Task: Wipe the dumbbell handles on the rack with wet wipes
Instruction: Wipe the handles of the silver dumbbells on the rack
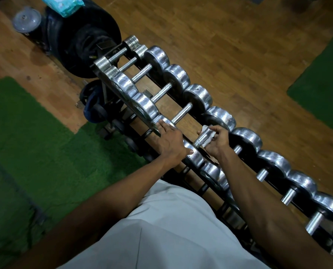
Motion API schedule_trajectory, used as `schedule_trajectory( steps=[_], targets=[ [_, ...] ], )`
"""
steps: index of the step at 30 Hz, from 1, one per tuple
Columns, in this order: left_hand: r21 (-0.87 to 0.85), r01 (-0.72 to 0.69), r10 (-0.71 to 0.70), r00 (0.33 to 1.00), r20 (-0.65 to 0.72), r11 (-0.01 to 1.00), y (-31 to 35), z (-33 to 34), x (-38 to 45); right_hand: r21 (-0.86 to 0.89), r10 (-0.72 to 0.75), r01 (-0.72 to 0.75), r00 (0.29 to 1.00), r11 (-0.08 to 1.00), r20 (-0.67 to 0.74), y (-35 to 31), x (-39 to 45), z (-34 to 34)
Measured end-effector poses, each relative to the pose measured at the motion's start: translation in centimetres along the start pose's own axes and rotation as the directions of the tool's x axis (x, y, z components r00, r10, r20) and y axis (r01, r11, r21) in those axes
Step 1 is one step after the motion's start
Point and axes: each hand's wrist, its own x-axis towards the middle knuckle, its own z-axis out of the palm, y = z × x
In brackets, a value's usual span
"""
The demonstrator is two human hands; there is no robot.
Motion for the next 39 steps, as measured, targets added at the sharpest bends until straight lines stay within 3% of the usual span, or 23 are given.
schedule_trajectory(
  steps=[5,8,10,14,23,27,33,39],
  targets=[
    [0.008,-0.008,0.008,1.000,-0.027,1.000,-0.4,0.4,-0.1,-0.060,0.095,-0.091,0.993,0.994,0.068,1.5,-1.1,0.1],
    [0.011,-0.014,0.014,0.999,-0.045,1.000,-0.6,0.7,-0.1,-0.083,0.083,-0.080,0.996,0.993,0.029,2.1,-0.6,-0.1],
    [0.009,-0.015,0.015,0.999,-0.048,1.000,-0.7,0.8,-0.2,-0.197,0.089,-0.089,0.996,0.976,-0.007,2.2,-0.2,-0.1],
    [0.011,0.001,-0.001,1.000,-0.030,1.000,-0.7,0.9,0.0,-0.560,0.032,-0.084,0.994,0.824,-0.102,2.8,0.0,-0.2],
    [-0.017,0.002,-0.003,0.999,-0.041,1.000,-0.9,1.1,-0.2,-0.803,-0.157,0.005,0.981,0.596,-0.111,2.8,-0.3,0.1],
    [0.003,-0.013,0.014,0.999,-0.044,1.000,-1.0,0.9,-0.3,-0.786,-0.227,0.013,0.960,0.618,-0.162,2.6,-0.9,-0.5],
    [0.124,-0.111,0.127,0.983,-0.133,0.986,-0.5,0.7,-2.1,-0.521,-0.248,0.121,0.951,0.845,-0.182,2.5,-3.8,-1.2],
    [-0.038,-0.299,0.284,0.933,-0.219,0.953,-0.4,1.0,-3.6,-0.285,-0.265,0.198,0.939,0.938,-0.219,2.8,-5.5,-2.3]
  ],
)
